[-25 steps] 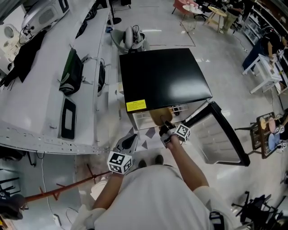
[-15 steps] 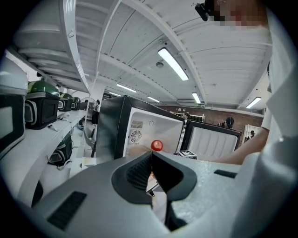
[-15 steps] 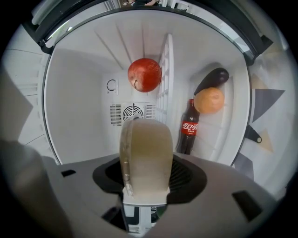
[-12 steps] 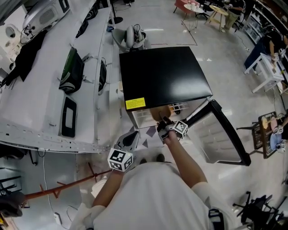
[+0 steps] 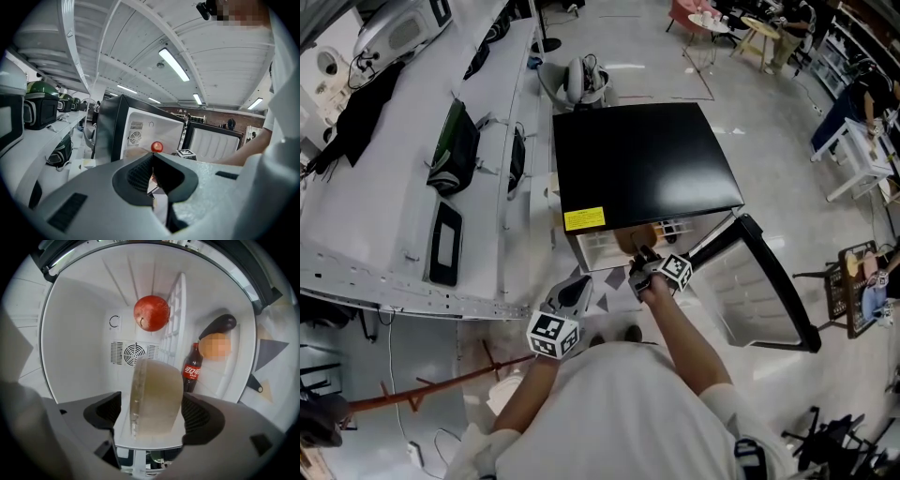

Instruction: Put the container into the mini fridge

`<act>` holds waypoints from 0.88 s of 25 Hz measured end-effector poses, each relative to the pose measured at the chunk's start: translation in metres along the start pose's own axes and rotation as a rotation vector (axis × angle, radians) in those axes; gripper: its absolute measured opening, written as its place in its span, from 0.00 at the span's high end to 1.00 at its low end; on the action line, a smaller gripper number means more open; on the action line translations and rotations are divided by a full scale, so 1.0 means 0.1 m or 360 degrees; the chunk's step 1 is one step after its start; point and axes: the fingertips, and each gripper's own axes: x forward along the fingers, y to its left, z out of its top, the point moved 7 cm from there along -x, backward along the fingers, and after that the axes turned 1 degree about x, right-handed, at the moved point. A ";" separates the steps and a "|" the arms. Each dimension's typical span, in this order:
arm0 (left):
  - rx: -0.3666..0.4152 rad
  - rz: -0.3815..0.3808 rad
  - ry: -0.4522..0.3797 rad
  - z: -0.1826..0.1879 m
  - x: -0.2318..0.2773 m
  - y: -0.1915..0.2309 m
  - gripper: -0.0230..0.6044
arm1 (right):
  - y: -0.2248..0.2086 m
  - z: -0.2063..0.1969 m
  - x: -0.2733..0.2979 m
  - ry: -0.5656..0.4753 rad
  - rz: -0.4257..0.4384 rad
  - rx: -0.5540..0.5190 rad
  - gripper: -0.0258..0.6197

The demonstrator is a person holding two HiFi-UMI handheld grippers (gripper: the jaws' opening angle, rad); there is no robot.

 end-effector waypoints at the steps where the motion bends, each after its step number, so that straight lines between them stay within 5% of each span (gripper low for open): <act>1: -0.0001 0.0001 0.0000 0.00 0.00 0.00 0.96 | 0.02 0.00 0.00 0.0002 -0.0005 -0.0013 0.34; 13: 0.0003 -0.0003 0.0017 -0.03 0.00 -0.08 0.96 | 0.09 -0.04 -0.25 0.0032 -0.0287 -0.0518 0.22; 22: 0.0014 -0.0064 0.0027 -0.04 0.10 -0.23 0.96 | 0.30 -0.28 -0.41 0.0217 -0.0505 -0.1544 0.22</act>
